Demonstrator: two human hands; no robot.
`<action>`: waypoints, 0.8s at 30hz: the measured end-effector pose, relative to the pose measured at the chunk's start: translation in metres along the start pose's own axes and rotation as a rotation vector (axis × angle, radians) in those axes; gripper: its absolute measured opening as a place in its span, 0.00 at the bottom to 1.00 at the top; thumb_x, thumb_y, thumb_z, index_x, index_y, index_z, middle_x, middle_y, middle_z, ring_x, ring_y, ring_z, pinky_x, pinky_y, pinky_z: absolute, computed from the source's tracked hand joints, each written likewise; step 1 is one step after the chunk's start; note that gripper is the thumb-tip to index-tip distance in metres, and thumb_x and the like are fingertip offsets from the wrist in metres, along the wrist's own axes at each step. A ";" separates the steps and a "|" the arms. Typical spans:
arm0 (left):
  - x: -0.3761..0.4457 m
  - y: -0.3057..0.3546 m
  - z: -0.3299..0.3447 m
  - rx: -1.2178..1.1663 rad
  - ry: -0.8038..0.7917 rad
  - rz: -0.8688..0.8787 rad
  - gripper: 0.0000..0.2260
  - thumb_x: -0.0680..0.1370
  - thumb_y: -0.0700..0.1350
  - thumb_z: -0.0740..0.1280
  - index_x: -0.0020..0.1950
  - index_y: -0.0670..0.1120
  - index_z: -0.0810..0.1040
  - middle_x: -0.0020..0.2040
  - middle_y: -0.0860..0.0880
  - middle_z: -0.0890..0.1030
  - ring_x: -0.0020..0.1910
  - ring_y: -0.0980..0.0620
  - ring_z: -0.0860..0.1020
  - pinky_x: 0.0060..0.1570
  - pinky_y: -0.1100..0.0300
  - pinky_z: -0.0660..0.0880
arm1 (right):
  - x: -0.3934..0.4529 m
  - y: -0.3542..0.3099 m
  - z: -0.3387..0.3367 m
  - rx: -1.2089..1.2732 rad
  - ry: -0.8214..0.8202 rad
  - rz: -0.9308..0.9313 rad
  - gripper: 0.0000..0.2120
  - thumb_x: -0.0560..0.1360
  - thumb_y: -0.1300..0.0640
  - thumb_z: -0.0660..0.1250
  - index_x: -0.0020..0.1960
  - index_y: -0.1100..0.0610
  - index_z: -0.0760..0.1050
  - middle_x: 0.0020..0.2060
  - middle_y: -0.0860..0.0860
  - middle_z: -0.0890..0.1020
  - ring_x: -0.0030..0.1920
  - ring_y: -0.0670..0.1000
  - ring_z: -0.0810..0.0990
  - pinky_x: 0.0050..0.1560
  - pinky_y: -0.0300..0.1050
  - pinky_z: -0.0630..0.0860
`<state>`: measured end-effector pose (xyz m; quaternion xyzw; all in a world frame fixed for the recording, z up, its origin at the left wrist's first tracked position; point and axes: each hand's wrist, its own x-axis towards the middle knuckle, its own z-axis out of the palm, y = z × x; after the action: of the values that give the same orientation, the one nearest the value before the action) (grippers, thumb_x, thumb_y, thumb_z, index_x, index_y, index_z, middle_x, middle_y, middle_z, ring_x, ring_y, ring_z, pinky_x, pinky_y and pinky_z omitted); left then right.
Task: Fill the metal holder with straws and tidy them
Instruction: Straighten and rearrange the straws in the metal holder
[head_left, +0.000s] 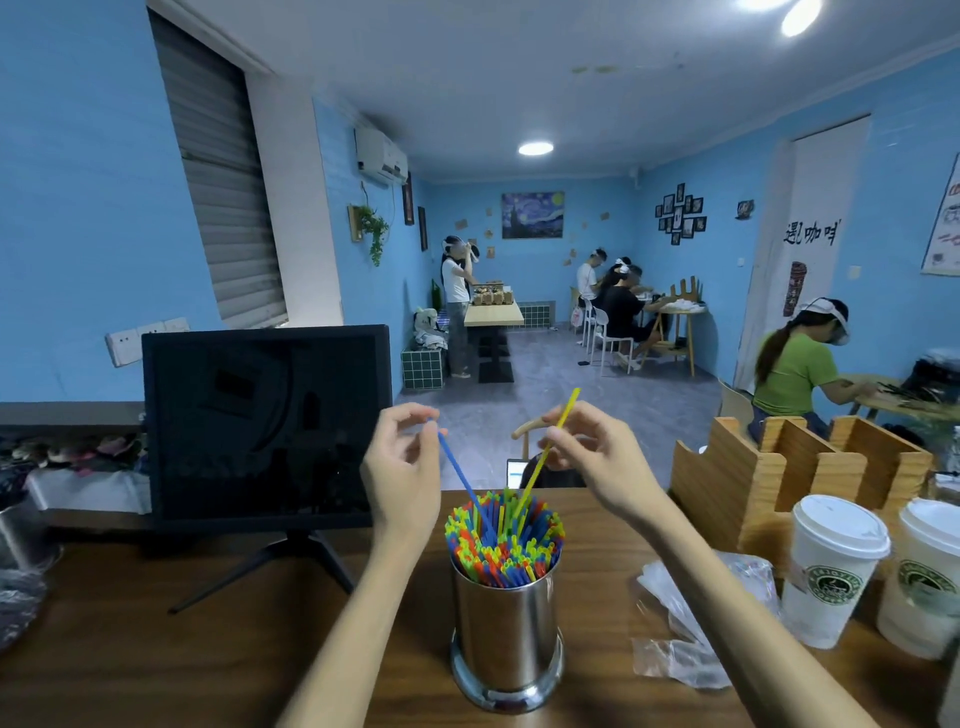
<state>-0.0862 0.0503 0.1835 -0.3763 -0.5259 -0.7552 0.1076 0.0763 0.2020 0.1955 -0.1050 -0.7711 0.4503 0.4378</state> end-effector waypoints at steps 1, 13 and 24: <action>-0.004 -0.004 0.003 0.046 -0.060 0.004 0.12 0.80 0.33 0.66 0.50 0.51 0.78 0.47 0.53 0.83 0.46 0.50 0.85 0.48 0.59 0.80 | -0.002 0.004 0.006 -0.096 -0.038 -0.028 0.13 0.79 0.62 0.70 0.63 0.57 0.76 0.40 0.56 0.85 0.39 0.53 0.85 0.46 0.53 0.83; -0.034 -0.036 -0.007 0.538 -0.558 -0.124 0.02 0.74 0.51 0.77 0.44 0.57 0.85 0.44 0.61 0.81 0.50 0.60 0.77 0.50 0.65 0.74 | -0.018 0.056 0.037 -0.616 -0.188 -0.181 0.11 0.77 0.41 0.69 0.47 0.48 0.84 0.45 0.42 0.80 0.45 0.44 0.80 0.49 0.46 0.78; -0.043 0.006 -0.008 0.499 -0.711 0.001 0.27 0.63 0.60 0.80 0.55 0.61 0.70 0.37 0.54 0.74 0.40 0.60 0.72 0.40 0.70 0.67 | -0.028 0.056 0.034 -0.439 -0.202 0.051 0.34 0.79 0.29 0.48 0.53 0.47 0.86 0.46 0.43 0.80 0.51 0.41 0.78 0.55 0.41 0.72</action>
<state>-0.0564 0.0303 0.1570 -0.5758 -0.6965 -0.4282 0.0079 0.0536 0.1983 0.1277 -0.1713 -0.8874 0.2912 0.3138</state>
